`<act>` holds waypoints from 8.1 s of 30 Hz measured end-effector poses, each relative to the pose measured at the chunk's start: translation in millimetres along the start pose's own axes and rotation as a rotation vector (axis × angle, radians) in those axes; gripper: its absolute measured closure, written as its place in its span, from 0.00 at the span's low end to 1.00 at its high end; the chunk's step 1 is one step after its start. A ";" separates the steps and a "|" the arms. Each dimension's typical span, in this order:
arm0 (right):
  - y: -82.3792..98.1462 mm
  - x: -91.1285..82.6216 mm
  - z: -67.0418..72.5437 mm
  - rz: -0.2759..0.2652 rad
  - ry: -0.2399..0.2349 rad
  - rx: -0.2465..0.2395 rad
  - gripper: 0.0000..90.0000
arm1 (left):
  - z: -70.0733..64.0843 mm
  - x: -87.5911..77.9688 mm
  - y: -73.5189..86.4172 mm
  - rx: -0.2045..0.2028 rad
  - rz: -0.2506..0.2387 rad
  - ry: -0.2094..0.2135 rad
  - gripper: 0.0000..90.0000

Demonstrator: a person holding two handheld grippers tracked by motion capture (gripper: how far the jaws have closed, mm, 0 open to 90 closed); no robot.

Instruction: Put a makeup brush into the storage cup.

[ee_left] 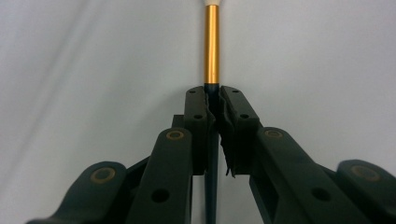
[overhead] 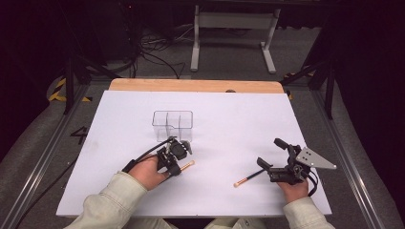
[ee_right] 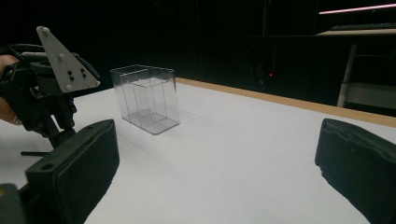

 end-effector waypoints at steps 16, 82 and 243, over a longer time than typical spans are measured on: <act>0.4 0.3 0.1 0.003 0.000 0.003 0.00 | -1.7 -10.0 1.4 -0.003 -0.027 0.017 0.92; -2.0 1.0 3.4 -0.022 -0.026 0.010 0.00 | -6.8 -118.8 -15.3 0.111 -0.771 0.329 0.92; -1.3 0.5 4.0 -0.035 -0.051 0.032 0.00 | 108.6 -113.3 -89.2 -0.091 -1.254 0.230 0.92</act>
Point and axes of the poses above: each handheld gripper's, and its own axes: x roughly forward along the jaws, y roughly out of its underside, z roughly to its left, the point moved 10 cm from there along x, roughly forward along the jaws, and after that the axes turned 12 degrees about -x, right-handed, at the moved point
